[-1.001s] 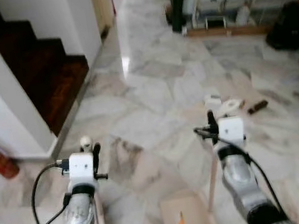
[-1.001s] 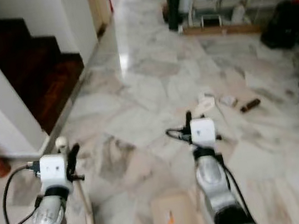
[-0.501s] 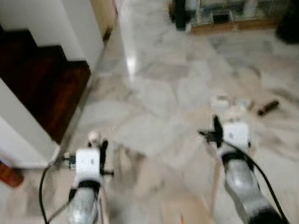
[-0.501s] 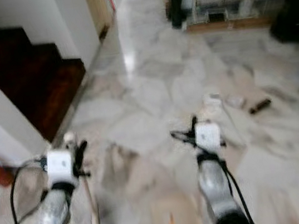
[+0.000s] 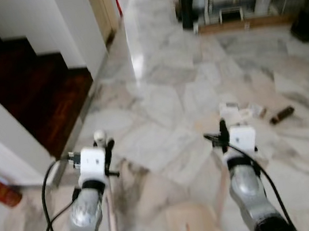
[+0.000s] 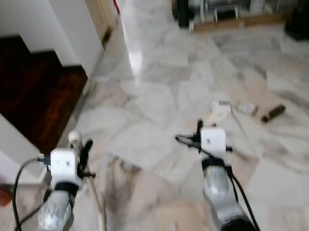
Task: Sweep floor
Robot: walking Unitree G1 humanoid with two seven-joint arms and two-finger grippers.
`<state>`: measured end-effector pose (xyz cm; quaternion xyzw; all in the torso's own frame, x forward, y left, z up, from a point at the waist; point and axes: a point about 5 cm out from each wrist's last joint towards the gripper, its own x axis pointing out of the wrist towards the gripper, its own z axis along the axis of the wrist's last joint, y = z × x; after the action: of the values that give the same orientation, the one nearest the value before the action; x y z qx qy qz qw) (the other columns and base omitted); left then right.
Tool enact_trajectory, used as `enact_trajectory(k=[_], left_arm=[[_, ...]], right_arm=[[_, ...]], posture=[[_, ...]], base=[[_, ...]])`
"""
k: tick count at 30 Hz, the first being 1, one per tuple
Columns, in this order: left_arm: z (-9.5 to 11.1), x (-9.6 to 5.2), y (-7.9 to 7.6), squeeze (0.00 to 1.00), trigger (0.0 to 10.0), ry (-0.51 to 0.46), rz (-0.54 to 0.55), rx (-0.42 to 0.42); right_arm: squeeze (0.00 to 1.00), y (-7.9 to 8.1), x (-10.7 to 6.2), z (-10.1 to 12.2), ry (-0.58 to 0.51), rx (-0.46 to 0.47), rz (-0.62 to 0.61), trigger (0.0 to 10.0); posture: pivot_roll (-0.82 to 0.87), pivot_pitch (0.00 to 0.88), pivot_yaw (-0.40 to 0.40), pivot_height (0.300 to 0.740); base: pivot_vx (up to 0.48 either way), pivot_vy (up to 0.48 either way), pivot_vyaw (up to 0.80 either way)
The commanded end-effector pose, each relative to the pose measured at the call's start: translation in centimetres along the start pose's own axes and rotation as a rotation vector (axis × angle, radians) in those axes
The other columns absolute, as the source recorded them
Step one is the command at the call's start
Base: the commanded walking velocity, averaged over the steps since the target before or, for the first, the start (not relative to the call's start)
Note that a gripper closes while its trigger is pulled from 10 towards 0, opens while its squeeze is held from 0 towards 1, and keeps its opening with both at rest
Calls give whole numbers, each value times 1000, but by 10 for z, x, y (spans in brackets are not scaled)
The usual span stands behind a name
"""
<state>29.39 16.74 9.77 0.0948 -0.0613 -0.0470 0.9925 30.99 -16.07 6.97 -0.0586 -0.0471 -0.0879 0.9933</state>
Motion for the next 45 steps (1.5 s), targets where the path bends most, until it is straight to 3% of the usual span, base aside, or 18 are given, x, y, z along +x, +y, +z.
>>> enact_trajectory(k=[1,26,45], left_arm=[[1,0,7,0,10000,-4,22,17],[-4,-4,5,0,10000,-1,32,11],[-4,-6,3,0,10000,-5,25,13]], right_arm=[[0,11,3,9,-36,18,23,10000],[0,7,2,11,-56,12,11,10000],[0,14,2,13,-65,15,56,10000]], posture=[[109,54,39,740],[106,13,21,740],[110,0,16,740]], base=[[300,0,0],[302,0,0],[301,0,0]])
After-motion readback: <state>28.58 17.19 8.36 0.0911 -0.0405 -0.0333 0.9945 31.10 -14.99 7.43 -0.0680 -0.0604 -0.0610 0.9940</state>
